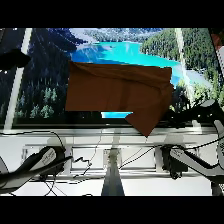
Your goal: Fold the clothes and pants, and hang the long-sleeved shirts on hangers.
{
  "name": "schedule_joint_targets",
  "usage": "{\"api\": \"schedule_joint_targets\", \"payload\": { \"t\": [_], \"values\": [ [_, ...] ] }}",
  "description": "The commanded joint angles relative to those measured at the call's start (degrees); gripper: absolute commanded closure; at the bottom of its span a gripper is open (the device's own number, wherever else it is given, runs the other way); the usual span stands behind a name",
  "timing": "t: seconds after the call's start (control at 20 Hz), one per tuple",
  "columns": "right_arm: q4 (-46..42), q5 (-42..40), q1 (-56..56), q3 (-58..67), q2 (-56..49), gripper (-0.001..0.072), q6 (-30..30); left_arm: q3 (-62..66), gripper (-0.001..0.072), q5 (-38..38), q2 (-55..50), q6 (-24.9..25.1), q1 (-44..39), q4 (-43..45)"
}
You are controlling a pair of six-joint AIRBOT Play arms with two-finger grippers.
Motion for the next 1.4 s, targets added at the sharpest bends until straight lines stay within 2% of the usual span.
{"api": "schedule_joint_targets", "payload": {
  "t": [0.0, 0.05, 0.15, 0.25, 0.3, 0.4, 0.55, 0.85, 1.0, 1.1, 1.2, 1.25, 1.3, 1.35],
  "values": [
    [5.88, -8.46, -0.02, -4.55, 0.15, 0.0311, -2.97, -4.37, 0.0227, -3.28, -2.29, -3.96, 4.46, 2.14],
    [6.78, -9.31, -0.02, -4.70, 0.15, 0.0388, -3.82, -6.73, 0.0227, -3.32, -2.78, -3.93, 5.33, 2.19],
    [8.85, -10.08, -0.02, -4.68, 0.15, 0.0414, -6.08, -12.04, 0.0227, -3.28, -3.72, -3.93, 6.86, 2.14],
    [11.21, -10.16, -0.02, -4.63, 0.15, 0.0660, -9.01, -16.87, 0.0227, -3.28, -4.20, -3.37, 7.39, 2.34],
    [12.50, -10.32, -0.02, -4.63, 0.17, 0.0691, -9.86, -19.17, 0.0227, -3.26, -4.37, -2.45, 7.48, 2.34],
    [14.34, -10.34, -0.02, -4.63, 0.17, 0.0697, -12.04, -24.35, 0.0227, -2.43, -4.63, -0.81, 7.48, 2.19],
    [14.60, -10.75, -0.02, -4.63, 0.17, 0.0697, -12.02, -32.83, 0.0228, 2.69, -4.76, 1.95, 7.48, -0.09],
    [14.60, -10.86, -0.02, -4.63, 0.17, 0.0697, -12.00, -41.27, 0.0227, 4.61, -11.17, 18.21, 6.80, -19.41],
    [14.60, -10.64, -0.02, -4.63, 0.17, 0.0696, -12.00, -41.27, 0.0230, 7.63, -14.38, 20.22, 4.83, -23.69],
    [14.60, -10.34, -0.02, -4.31, 0.22, 0.0697, -12.00, -41.27, 0.0358, 9.05, -15.47, 21.59, 2.73, -23.85],
    [14.71, -8.90, -0.02, -2.80, 0.24, 0.0697, -12.00, -41.27, 0.0368, 10.38, -15.76, 22.08, 0.39, -23.91],
    [14.78, -7.87, -0.02, -1.77, 0.24, 0.0697, -12.00, -41.20, 0.0475, 10.38, -15.76, 22.10, -0.72, -23.91],
    [14.99, -6.60, -0.02, -0.52, 0.28, 0.0697, -12.00, -41.07, 0.0690, 10.14, -15.76, 22.10, -1.53, -24.13],
    [15.30, -5.25, -0.02, 0.63, 0.46, 0.0697, -12.02, -40.65, 0.0691, 10.08, -15.76, 22.12, -2.14, -25.53]
  ]
}}
